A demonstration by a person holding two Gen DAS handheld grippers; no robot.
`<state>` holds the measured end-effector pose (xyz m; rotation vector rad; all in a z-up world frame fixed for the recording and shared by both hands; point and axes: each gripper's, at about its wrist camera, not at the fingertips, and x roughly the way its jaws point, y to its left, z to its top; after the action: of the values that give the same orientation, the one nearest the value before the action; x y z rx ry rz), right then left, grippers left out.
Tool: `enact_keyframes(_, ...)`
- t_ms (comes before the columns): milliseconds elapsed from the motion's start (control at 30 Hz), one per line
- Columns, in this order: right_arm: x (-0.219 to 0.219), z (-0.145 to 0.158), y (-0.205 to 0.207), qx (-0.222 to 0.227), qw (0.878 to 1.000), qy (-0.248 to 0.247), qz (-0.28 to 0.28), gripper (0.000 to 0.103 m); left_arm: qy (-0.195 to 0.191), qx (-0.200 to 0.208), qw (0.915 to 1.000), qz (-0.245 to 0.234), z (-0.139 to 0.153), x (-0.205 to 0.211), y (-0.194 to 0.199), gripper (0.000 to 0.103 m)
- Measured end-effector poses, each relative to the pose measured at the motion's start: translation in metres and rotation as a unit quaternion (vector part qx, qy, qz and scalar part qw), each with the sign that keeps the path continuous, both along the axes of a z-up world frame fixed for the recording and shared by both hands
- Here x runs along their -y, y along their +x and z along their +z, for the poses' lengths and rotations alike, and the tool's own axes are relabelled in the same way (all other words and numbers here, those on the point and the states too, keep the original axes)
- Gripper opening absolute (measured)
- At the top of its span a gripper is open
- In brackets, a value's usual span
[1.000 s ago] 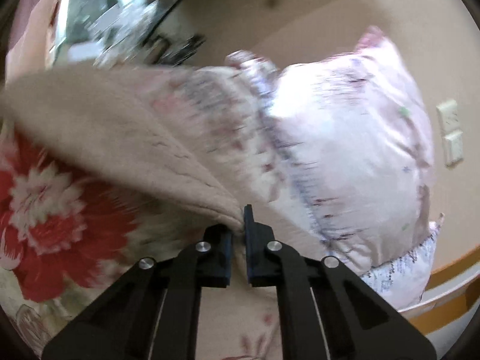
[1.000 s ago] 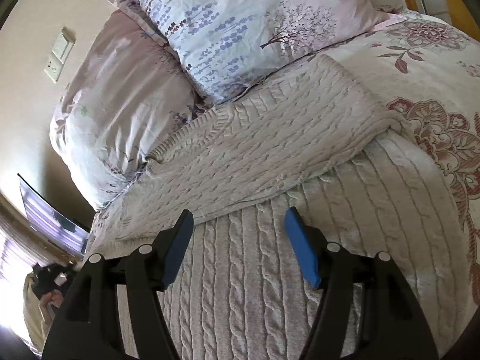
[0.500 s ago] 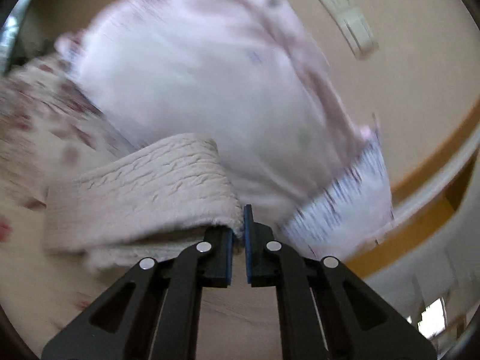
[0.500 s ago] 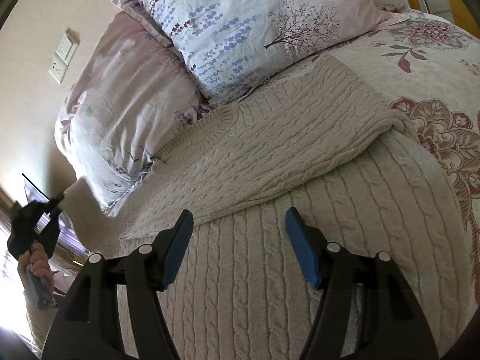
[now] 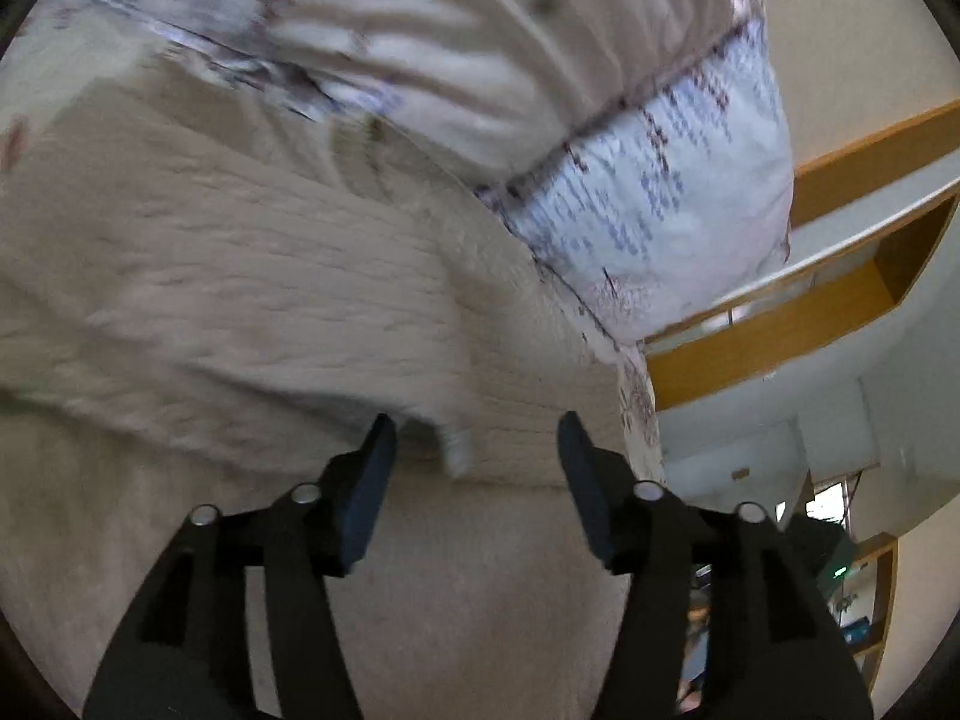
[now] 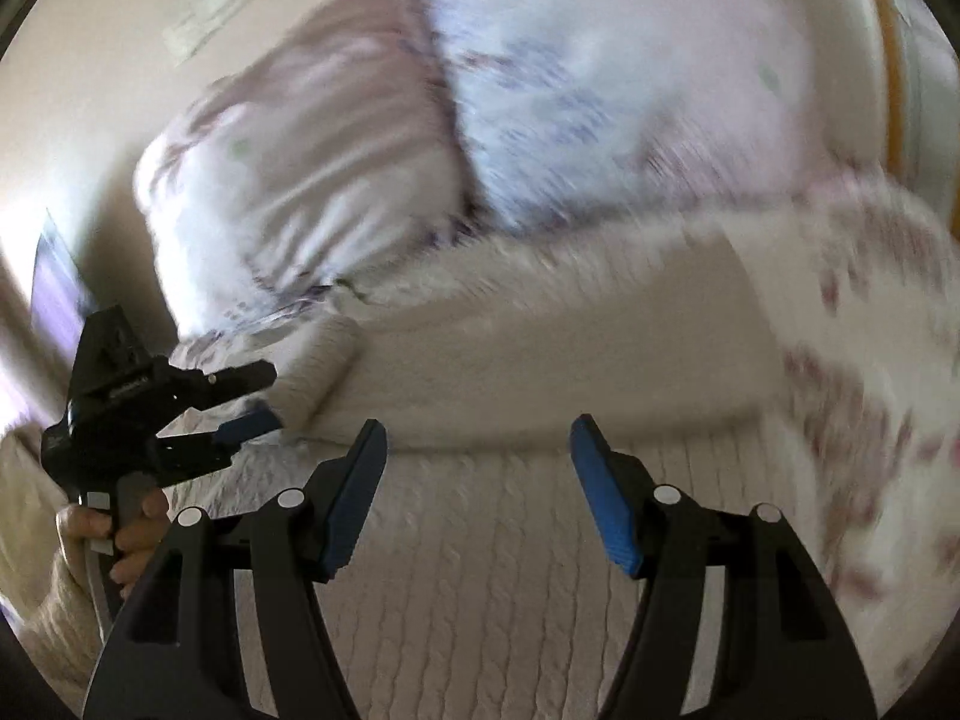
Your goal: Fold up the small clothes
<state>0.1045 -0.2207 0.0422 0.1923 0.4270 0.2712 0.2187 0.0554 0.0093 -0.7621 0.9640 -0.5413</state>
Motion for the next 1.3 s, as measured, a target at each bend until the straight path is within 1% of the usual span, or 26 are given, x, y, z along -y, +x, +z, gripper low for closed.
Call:
enact_keyframes(67,-0.024,0.017,0.002,0.018,0.998,-0.049,0.037,0.065,-0.007,0.0,0.9997,0.021,0.0,-0.02,-0.007,0.058)
enact_keyframes(100,-0.035,0.023,0.004,0.023,0.996,-0.066,0.053,0.065,-0.013,-0.002,0.9993,0.035,-0.002,-0.032,-0.01,0.058)
enact_keyframes(167,-0.063,0.032,0.008,0.037,0.99,-0.106,0.09,0.064,-0.021,-0.006,0.9975,0.067,-0.008,-0.059,-0.02,0.057)
enact_keyframes(200,-0.084,0.036,0.013,0.048,0.983,-0.133,0.114,0.061,-0.021,-0.008,0.9965,0.081,-0.009,-0.069,-0.021,0.057)
enact_keyframes(233,-0.101,0.038,0.016,0.055,0.978,-0.154,0.131,0.054,-0.018,-0.013,0.9945,0.103,-0.013,-0.082,-0.023,0.057)
enact_keyframes(267,-0.124,0.038,0.022,0.062,0.97,-0.182,0.151,0.052,-0.018,-0.016,0.9932,0.114,-0.014,-0.09,-0.022,0.056)
enact_keyframes(300,-0.137,0.038,0.026,0.063,0.964,-0.197,0.165,0.048,-0.02,-0.017,0.9918,0.125,-0.015,-0.097,-0.022,0.054)
enact_keyframes(400,-0.18,0.03,0.044,0.058,0.948,-0.242,0.199,0.046,-0.014,-0.017,0.9884,0.15,-0.015,-0.113,-0.025,0.054)
enact_keyframes(500,-0.213,0.013,0.056,0.048,0.93,-0.295,0.215,0.046,-0.024,-0.02,0.9874,0.155,-0.018,-0.123,-0.026,0.054)
enact_keyframes(567,-0.228,-0.001,0.06,0.047,0.915,-0.34,0.21,0.046,-0.024,-0.023,0.9879,0.152,-0.02,-0.123,-0.025,0.055)
enact_keyframes(600,-0.231,-0.008,0.061,0.048,0.91,-0.357,0.205,0.046,-0.023,-0.023,0.9881,0.151,-0.02,-0.122,-0.024,0.055)
enact_keyframes(633,-0.234,-0.014,0.064,0.048,0.906,-0.371,0.198,0.044,-0.019,-0.021,0.9885,0.149,-0.02,-0.122,-0.024,0.055)
enact_keyframes(667,-0.234,-0.018,0.067,0.047,0.904,-0.379,0.191,0.037,-0.014,-0.02,0.9889,0.146,-0.018,-0.117,-0.023,0.056)
enact_keyframes(700,-0.235,-0.023,0.071,0.045,0.905,-0.383,0.181,0.028,-0.01,-0.02,0.9893,0.144,-0.017,-0.114,-0.021,0.057)
enact_keyframes(767,-0.227,-0.022,0.076,0.035,0.918,-0.35,0.183,0.012,0.005,-0.019,0.9902,0.139,-0.016,-0.11,-0.02,0.057)
enact_keyframes(800,-0.221,-0.017,0.077,0.033,0.929,-0.326,0.173,0.006,0.013,-0.019,0.9903,0.137,-0.015,-0.109,-0.02,0.057)
enact_keyframes(833,-0.214,-0.012,0.077,0.034,0.938,-0.307,0.157,0.006,0.025,-0.018,0.9906,0.133,-0.013,-0.106,-0.02,0.057)
enact_keyframes(900,-0.193,0.001,0.077,0.035,0.958,-0.25,0.136,0.006,0.04,-0.017,0.9907,0.129,-0.012,-0.103,-0.019,0.059)
enact_keyframes(967,-0.16,0.015,0.075,0.032,0.978,-0.18,0.097,0.006,0.05,-0.016,0.9906,0.126,-0.011,-0.1,-0.019,0.06)
enact_keyframes(1033,-0.124,0.023,0.073,0.021,0.992,-0.108,0.062,0.006,0.057,-0.016,0.9906,0.123,-0.01,-0.099,-0.018,0.061)
enact_keyframes(1067,-0.103,0.024,0.072,0.013,0.997,-0.068,0.04,0.006,0.061,-0.016,0.9907,0.121,-0.009,-0.097,-0.018,0.062)
enact_keyframes(1100,-0.074,0.021,0.071,-0.004,1.0,-0.011,0.011,0.006,0.064,-0.015,0.9907,0.119,-0.009,-0.097,-0.017,0.062)
enact_keyframes(1133,-0.052,0.016,0.071,-0.023,0.999,0.029,-0.008,0.006,0.067,-0.015,0.9907,0.117,-0.009,-0.096,-0.017,0.062)
enact_keyframes(1200,-0.014,-0.005,0.072,-0.077,0.992,0.099,-0.029,0.006,0.071,-0.014,0.9908,0.114,-0.009,-0.095,-0.016,0.064)
enact_keyframes(1267,0.006,-0.023,0.074,-0.122,0.984,0.126,-0.03,0.007,0.075,-0.013,0.9909,0.111,-0.008,-0.093,-0.015,0.065)
enact_keyframes(1300,0.018,-0.031,0.073,-0.138,0.978,0.15,-0.03,0.01,0.076,-0.012,0.9909,0.11,-0.008,-0.093,-0.015,0.066)
